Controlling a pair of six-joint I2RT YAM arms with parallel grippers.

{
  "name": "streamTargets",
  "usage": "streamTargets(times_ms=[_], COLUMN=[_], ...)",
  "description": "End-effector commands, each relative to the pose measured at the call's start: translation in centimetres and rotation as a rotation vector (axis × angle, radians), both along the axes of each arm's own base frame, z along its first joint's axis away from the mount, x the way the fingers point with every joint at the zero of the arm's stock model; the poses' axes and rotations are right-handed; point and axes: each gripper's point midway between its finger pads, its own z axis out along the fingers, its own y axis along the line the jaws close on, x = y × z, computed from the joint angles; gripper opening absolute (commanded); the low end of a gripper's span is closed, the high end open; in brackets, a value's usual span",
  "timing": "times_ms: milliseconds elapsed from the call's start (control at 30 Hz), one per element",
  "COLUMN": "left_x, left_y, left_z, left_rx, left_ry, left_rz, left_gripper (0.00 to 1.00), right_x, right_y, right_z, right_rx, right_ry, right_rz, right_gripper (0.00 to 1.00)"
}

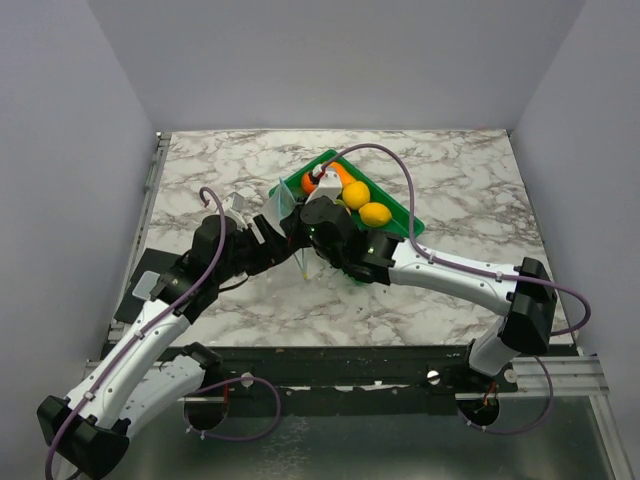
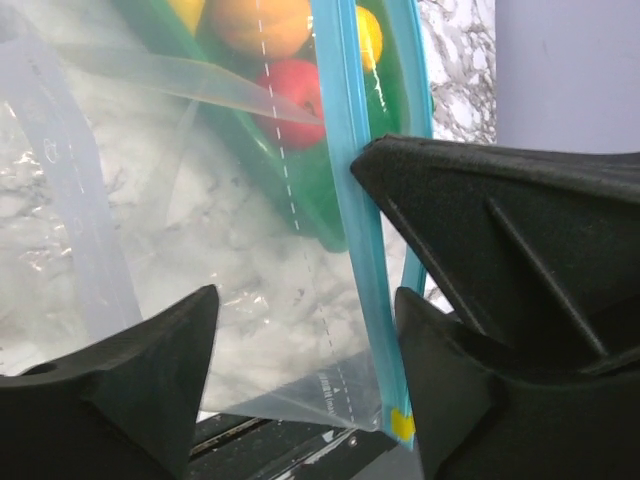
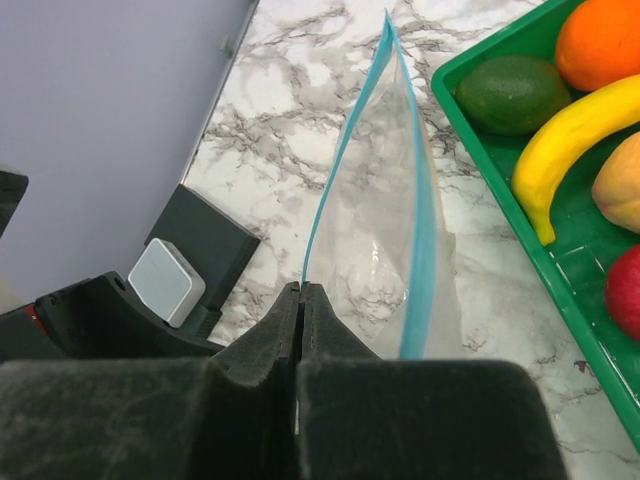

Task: Place the food in the zip-top bag and seal the zipper
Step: Pick up the zipper food storage bag at the center of the board.

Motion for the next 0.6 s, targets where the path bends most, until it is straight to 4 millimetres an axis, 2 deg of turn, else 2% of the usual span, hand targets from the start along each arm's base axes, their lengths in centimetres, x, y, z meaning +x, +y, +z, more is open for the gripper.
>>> streamTargets(times_ms=[0, 200, 333, 367, 500, 567], left_x=[0.5, 0.6, 0.6, 0.7, 0.8, 0.8], left_y=[0.3, 0.3, 0.3, 0.3, 0.3, 0.3], left_z=[-0.2, -0.1, -0.3, -0.4, -0.5, -0.6], left_rx=[0.016, 0.019, 0.028, 0.034, 0.041, 0.044], left_ry=[-0.026, -0.033, -0.029, -0.026, -0.025, -0.027], left_rz=[0.018, 0.016, 0.015, 0.015, 0.013, 0.013], left_gripper=[0.64, 0.38, 0.25, 0.18, 0.02, 0.00], right_x=[-0.4, -0.6, -0.7, -0.8, -0.9, -0.9], right_y=[0.3, 0.3, 0.3, 0.2, 0.1, 0.1], right_z=[-1.0, -1.7, -2.0, -2.0, -2.0, -1.9], right_rx=[-0.012, -0.033, -0.043, -0.050, -0.058, -0.062], right_ry=[0.006, 0.010, 0.010, 0.008, 0.003, 0.000], right_rz=[0.003, 0.015, 0.019, 0.024, 0.029, 0.033], right_gripper=[0.01, 0.01, 0.01, 0.01, 0.01, 0.01])
